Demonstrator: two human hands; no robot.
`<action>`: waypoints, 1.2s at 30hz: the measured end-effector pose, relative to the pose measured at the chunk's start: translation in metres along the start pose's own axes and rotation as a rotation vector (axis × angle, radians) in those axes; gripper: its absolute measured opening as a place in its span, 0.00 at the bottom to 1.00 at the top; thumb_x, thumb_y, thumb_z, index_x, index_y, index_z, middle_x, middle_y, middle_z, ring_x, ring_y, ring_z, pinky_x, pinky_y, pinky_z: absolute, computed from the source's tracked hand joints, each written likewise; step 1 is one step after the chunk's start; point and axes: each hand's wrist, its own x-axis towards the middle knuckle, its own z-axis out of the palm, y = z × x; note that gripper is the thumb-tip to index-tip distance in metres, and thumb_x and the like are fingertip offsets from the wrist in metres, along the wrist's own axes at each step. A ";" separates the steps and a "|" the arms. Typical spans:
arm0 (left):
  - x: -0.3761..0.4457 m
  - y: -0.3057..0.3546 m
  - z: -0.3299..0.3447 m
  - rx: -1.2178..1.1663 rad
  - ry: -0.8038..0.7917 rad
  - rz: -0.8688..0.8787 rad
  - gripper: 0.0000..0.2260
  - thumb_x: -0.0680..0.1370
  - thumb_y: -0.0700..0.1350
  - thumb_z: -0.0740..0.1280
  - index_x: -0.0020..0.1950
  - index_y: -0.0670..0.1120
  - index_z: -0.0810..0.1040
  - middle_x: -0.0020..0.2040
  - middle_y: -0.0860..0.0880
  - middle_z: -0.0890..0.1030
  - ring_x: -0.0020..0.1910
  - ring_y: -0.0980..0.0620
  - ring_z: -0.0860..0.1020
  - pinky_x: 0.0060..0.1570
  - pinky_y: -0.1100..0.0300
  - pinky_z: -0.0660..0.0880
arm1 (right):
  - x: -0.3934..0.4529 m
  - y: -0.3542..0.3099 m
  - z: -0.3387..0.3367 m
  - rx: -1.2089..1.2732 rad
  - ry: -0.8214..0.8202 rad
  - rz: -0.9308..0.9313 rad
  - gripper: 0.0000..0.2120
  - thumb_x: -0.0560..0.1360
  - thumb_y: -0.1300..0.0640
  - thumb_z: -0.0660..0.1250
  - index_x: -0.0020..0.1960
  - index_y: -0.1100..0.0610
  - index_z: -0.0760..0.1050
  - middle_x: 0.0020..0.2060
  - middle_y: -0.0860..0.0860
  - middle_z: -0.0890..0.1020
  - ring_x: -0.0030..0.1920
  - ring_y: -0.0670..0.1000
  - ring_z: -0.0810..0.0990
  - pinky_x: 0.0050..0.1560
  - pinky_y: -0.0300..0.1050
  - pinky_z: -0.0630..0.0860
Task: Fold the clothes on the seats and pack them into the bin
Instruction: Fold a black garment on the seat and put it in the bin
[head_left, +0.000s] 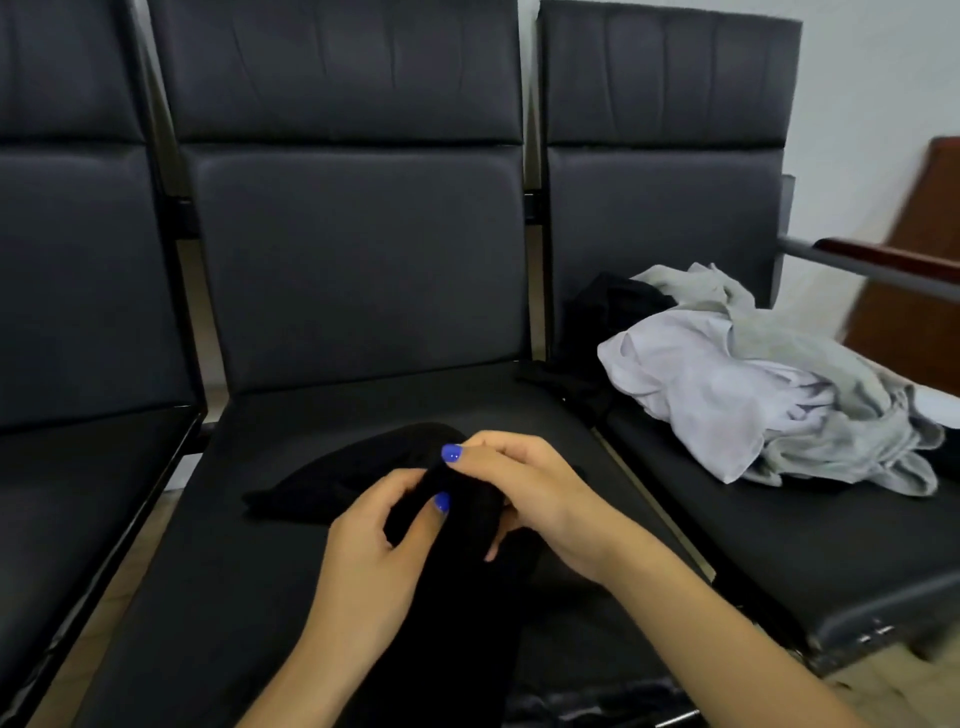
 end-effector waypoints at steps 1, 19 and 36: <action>-0.001 0.002 0.002 -0.041 -0.004 -0.012 0.08 0.77 0.42 0.66 0.49 0.55 0.81 0.45 0.59 0.83 0.46 0.60 0.81 0.44 0.65 0.76 | -0.001 -0.001 -0.001 0.005 0.018 0.002 0.08 0.77 0.55 0.66 0.41 0.57 0.79 0.32 0.51 0.80 0.29 0.46 0.78 0.27 0.39 0.73; -0.002 -0.011 -0.007 -0.024 -0.016 -0.002 0.08 0.78 0.41 0.65 0.50 0.53 0.81 0.47 0.57 0.83 0.49 0.61 0.80 0.49 0.68 0.73 | -0.005 0.005 -0.014 -0.177 0.004 0.013 0.05 0.78 0.61 0.64 0.49 0.56 0.78 0.32 0.51 0.83 0.28 0.47 0.79 0.32 0.39 0.77; -0.009 0.002 -0.006 -0.135 -0.165 -0.046 0.16 0.69 0.60 0.70 0.55 0.59 0.79 0.51 0.58 0.81 0.52 0.60 0.79 0.50 0.68 0.74 | -0.005 0.002 -0.012 -0.064 -0.032 -0.004 0.09 0.79 0.58 0.61 0.41 0.54 0.75 0.31 0.46 0.79 0.32 0.43 0.77 0.37 0.39 0.74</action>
